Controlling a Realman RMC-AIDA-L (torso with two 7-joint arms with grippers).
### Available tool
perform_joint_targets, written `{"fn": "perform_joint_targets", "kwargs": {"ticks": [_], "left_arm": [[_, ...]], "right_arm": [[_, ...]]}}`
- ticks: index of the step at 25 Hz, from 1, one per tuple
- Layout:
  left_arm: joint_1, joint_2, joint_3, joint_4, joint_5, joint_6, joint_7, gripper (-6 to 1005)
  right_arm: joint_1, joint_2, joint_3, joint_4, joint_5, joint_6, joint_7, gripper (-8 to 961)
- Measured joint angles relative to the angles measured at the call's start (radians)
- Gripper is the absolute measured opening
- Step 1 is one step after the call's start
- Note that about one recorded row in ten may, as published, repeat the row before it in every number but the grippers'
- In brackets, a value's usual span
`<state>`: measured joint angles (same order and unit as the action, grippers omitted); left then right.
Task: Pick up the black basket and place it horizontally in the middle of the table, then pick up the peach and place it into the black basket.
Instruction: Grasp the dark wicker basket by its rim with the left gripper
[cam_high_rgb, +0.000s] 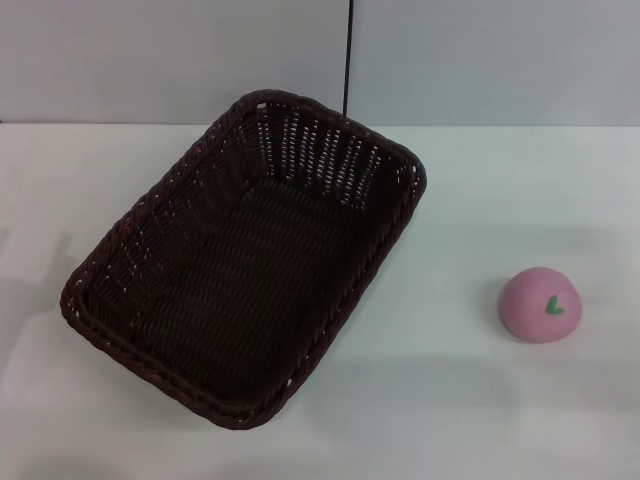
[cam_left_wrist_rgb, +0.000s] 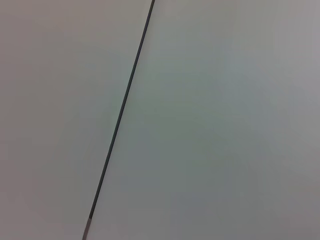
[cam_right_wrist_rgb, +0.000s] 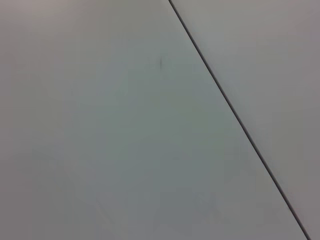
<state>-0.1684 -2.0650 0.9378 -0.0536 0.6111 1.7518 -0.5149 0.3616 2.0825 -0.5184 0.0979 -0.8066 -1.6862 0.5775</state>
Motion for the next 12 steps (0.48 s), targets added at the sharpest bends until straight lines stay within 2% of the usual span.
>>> {"fn": "perform_joint_targets", "kwargs": {"ticks": [6,11,12], "left_arm": [[0.004,0.006,0.016,0.020,0.004,0.000,-0.023,814],[0.040,0.018,0.033,0.109,0.005,-0.017,-0.107,812],[0.052,0.027,0.049,0.139,0.005,-0.030,-0.149,812]], "right_arm": [[0.013,0.003,0.004,0.005,0.000,0.013,0.000,718],[0.021,0.002,0.008,0.009,0.000,0.012,0.001,718],[0.018,0.002,0.008,0.009,0.000,0.009,0.001,718]]}}
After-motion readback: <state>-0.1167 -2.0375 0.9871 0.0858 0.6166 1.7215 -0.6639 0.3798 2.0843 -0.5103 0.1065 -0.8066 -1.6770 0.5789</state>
